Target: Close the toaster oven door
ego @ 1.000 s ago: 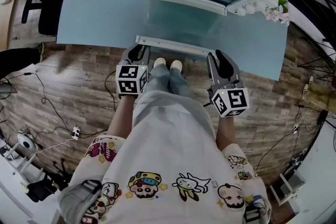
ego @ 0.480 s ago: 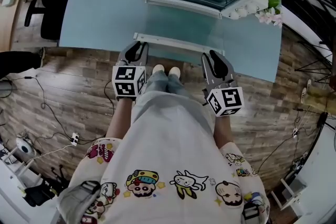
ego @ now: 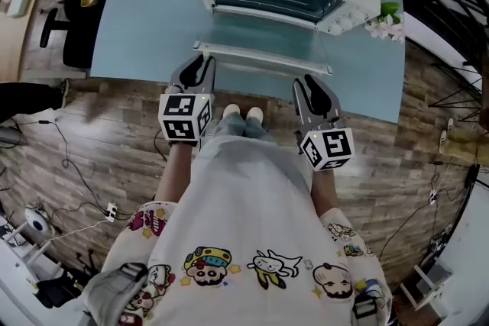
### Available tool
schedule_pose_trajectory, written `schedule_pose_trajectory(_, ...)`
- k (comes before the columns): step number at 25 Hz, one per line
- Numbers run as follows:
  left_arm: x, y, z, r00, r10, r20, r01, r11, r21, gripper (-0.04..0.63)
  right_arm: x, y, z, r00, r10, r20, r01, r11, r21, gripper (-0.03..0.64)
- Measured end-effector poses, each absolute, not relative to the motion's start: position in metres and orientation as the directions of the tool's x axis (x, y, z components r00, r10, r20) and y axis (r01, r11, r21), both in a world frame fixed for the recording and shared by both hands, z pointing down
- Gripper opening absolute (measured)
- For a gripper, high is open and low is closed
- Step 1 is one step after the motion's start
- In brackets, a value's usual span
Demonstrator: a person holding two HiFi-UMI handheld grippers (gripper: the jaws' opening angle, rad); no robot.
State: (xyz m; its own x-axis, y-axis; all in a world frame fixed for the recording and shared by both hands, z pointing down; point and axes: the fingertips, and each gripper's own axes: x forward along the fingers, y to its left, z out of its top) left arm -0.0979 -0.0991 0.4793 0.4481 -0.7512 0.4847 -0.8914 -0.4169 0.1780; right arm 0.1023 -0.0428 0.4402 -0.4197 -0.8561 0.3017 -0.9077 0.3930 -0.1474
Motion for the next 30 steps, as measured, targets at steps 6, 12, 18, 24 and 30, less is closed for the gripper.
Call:
schedule_pose_trajectory(6,-0.095,-0.114,0.459,0.447,-0.773,0.45,-0.892,-0.423,0.16,0.074,0.104,-0.051,0.434,-0.423,-0.859,0.288,-0.906,0.399,-0.141,0.098)
schedule_pose_trajectory(12,-0.09,-0.135,0.434,0.443,-0.803,0.399,-0.895,-0.423,0.141,0.073,0.106,-0.063,0.424,-0.428,-0.864,0.265,-0.904,0.406,-0.136,0.097)
schedule_pose_trajectory(18,-0.086,-0.166,0.41,0.445,-0.829,0.339,-0.895,-0.423,0.14,0.072,0.113,-0.075,0.42,-0.42,-0.872,0.252,-0.908,0.399,-0.13,0.097)
schedule_pose_trajectory(24,-0.081,-0.194,0.394,0.439,-0.845,0.305,-0.898,-0.42,0.129,0.072,0.122,-0.089,0.42,-0.409,-0.877,0.254,-0.913,0.388,-0.131,0.095)
schedule_pose_trajectory(30,-0.076,-0.217,0.385,0.439,-0.851,0.288,-0.898,-0.42,0.128,0.072,0.127,-0.102,0.421,-0.405,-0.877,0.26,-0.914,0.383,-0.133,0.095)
